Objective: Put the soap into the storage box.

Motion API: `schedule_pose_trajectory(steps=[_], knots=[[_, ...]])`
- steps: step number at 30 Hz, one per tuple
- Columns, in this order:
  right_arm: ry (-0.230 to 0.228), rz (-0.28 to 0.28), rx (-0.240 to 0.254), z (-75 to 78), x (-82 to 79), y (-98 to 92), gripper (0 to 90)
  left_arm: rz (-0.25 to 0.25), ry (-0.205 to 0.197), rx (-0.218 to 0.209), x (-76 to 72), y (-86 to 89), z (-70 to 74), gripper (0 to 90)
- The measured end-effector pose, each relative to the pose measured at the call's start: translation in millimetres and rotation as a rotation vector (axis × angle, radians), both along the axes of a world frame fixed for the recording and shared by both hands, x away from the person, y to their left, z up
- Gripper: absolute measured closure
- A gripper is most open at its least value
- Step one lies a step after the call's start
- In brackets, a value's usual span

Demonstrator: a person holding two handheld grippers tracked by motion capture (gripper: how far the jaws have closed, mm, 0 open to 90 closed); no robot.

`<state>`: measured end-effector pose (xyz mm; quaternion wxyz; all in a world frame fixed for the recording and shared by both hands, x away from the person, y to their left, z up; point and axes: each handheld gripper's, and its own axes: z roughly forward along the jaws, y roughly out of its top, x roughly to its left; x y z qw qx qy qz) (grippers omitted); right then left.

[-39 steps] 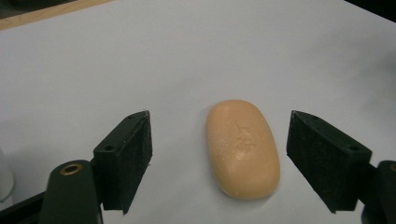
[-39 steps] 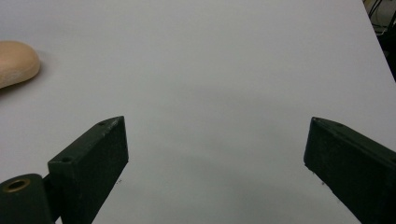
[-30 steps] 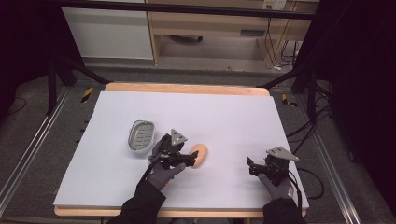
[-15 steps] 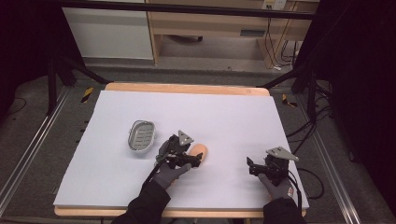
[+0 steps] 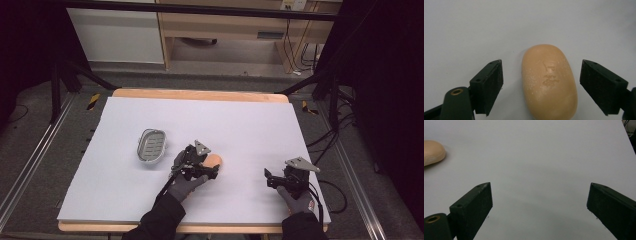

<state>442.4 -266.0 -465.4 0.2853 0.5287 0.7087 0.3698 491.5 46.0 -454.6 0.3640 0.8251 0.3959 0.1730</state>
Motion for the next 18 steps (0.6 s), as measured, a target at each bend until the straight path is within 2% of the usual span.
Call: schedule_pose_trajectory(steps=[9, 18], knots=[[0.001, -0.004, 0.007, 0.9, -0.2, -0.4, 6.5, -0.004, 0.017, 0.027, 4.3, -4.7, -5.0, 16.8], [0.000, -0.001, 0.002, 0.4, 0.2, 0.0, 6.5, -0.007, 0.032, 0.033, 6.4, -8.2, -10.2, 15.7]])
